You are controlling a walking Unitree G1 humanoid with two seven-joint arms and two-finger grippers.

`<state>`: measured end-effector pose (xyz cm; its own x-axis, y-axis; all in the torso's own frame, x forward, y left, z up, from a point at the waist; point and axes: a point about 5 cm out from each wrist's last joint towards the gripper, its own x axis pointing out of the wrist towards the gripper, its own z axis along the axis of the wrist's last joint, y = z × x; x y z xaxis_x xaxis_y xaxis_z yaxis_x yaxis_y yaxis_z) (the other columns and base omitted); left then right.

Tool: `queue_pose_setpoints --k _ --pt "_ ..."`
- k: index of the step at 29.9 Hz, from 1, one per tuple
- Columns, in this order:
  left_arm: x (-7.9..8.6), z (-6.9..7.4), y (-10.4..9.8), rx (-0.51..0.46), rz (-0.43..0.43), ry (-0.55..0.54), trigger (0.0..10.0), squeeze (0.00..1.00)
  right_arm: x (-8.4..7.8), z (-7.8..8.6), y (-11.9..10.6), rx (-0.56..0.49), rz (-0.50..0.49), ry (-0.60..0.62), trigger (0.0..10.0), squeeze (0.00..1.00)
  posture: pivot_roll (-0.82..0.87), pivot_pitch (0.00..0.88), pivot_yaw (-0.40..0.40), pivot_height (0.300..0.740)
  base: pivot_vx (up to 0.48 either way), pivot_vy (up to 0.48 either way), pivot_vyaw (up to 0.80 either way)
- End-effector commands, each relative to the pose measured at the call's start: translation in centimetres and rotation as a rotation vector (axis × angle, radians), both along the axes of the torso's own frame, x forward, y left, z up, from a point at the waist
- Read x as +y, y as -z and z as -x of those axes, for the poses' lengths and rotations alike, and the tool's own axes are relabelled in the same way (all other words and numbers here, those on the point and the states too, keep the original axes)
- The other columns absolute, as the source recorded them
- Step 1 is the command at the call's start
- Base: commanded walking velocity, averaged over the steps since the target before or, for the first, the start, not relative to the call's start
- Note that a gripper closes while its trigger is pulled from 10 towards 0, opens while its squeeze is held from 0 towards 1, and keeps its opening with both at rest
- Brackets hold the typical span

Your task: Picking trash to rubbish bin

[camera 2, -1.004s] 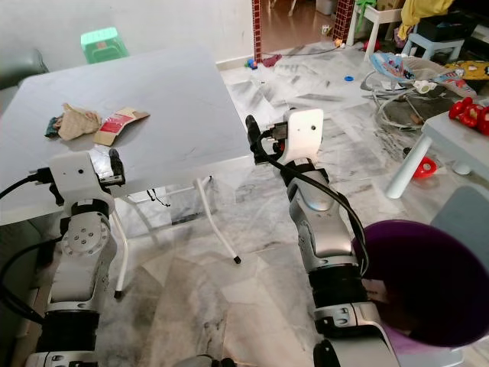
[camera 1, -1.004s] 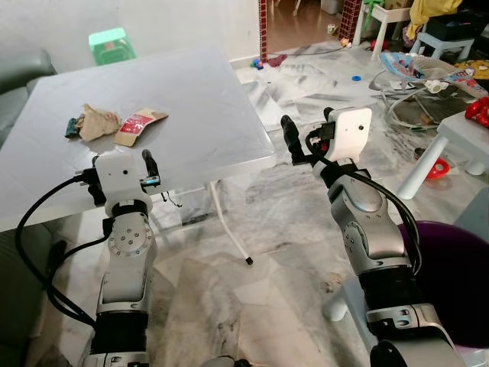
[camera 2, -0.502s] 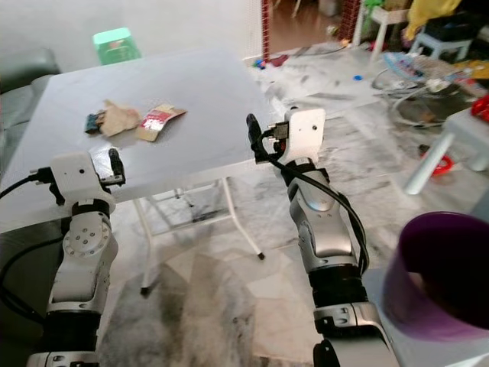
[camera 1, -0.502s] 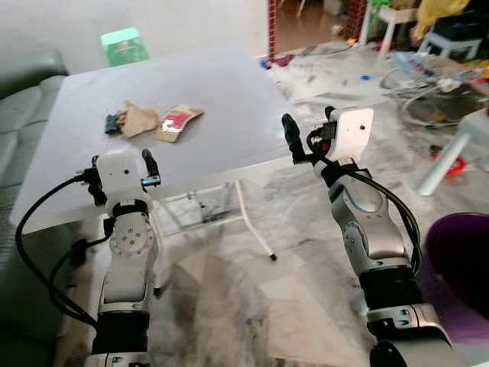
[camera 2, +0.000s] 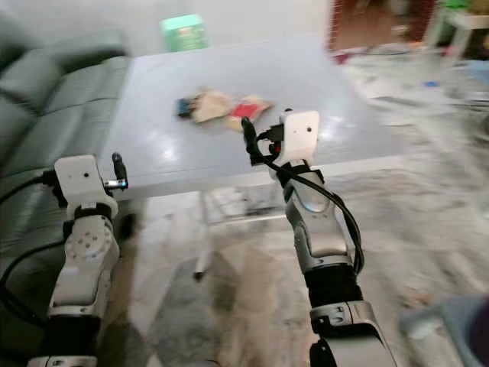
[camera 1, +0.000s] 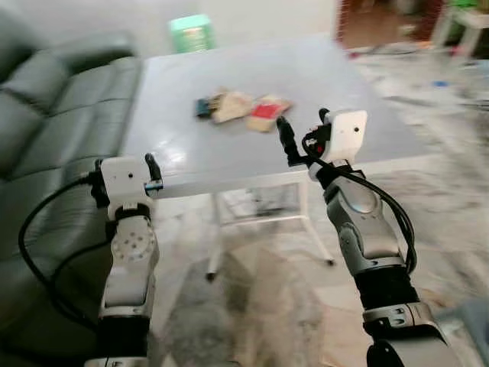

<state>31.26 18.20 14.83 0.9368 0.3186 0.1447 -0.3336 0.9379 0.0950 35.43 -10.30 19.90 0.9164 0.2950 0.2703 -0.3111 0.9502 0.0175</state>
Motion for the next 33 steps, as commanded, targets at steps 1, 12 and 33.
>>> queue_pose_setpoints --k 1,12,33 --pt "-0.7 -0.2 -0.4 -0.009 -0.013 0.021 10.0 0.00 -0.9 -0.1 -0.1 -0.006 -0.005 0.027 10.0 0.00 -0.01 0.034 0.072 0.740 0.000 0.000 0.00" --pt "-0.5 -0.6 2.5 0.104 -0.036 0.091 10.0 0.00 -0.4 -0.4 1.4 0.037 0.015 0.030 10.0 0.00 0.01 0.034 0.067 0.740 0.000 0.000 0.00" --pt "-1.5 -1.1 2.1 0.074 -0.028 0.146 10.0 0.00 -0.4 -0.4 1.9 0.039 0.033 0.031 10.0 0.00 0.00 0.031 0.075 0.740 0.000 -0.118 0.00"
